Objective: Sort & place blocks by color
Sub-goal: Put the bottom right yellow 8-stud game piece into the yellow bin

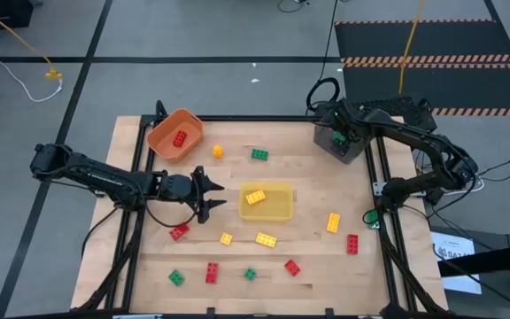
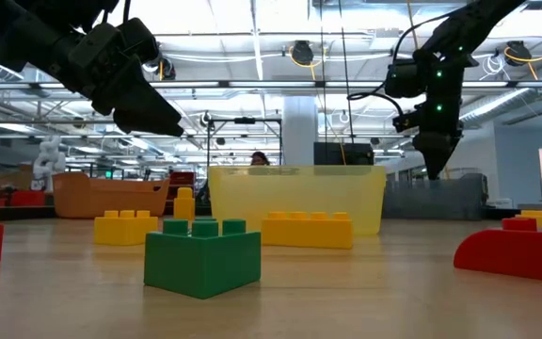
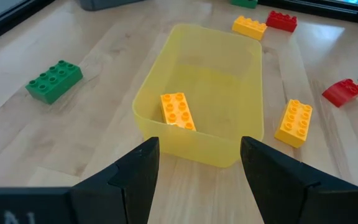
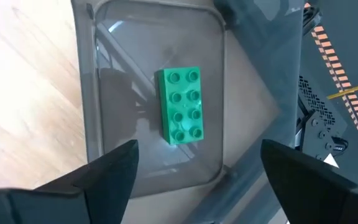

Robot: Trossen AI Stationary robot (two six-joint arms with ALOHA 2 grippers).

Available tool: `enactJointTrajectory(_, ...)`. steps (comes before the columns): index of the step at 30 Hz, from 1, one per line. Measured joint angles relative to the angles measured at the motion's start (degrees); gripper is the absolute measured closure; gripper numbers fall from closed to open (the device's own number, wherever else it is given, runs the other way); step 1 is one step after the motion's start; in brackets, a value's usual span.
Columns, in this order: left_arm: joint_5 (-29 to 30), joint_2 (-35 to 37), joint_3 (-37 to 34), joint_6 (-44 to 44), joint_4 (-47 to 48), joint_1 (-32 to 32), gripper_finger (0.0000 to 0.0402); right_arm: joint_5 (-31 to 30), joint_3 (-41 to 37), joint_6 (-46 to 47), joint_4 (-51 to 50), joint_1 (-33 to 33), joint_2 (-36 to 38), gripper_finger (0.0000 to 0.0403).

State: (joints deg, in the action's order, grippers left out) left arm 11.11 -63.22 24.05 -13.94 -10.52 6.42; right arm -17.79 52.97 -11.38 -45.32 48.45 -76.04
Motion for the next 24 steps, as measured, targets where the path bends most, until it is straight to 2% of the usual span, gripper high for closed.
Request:
enactJointTrajectory(3,0.0,0.0,0.0,-0.1,0.0,0.0,0.0176,0.2,0.0,0.0,-1.8,-1.6,0.8,0.0075)
enactJointTrajectory(9,0.0,0.0,0.0,0.1,0.0,0.0,0.0176,7.6,0.0,5.4,-3.8,-8.4,3.9,0.0087)
enactJointTrajectory(16,0.0,0.0,0.0,0.1,0.0,0.0,0.0176,14.1,0.0,5.8,-6.6,-22.3,7.8,0.0090)
enactJointTrajectory(22,0.0,0.0,0.0,-0.3,0.0,0.0,0.0176,16.6,0.0,19.3,-12.1,-35.0,7.6,0.0090)
enactJointTrajectory(24,0.0,0.0,0.0,-0.3,0.1,0.0,0.0176,18.4,0.0,21.0,-14.8,-39.4,7.2,0.0090)
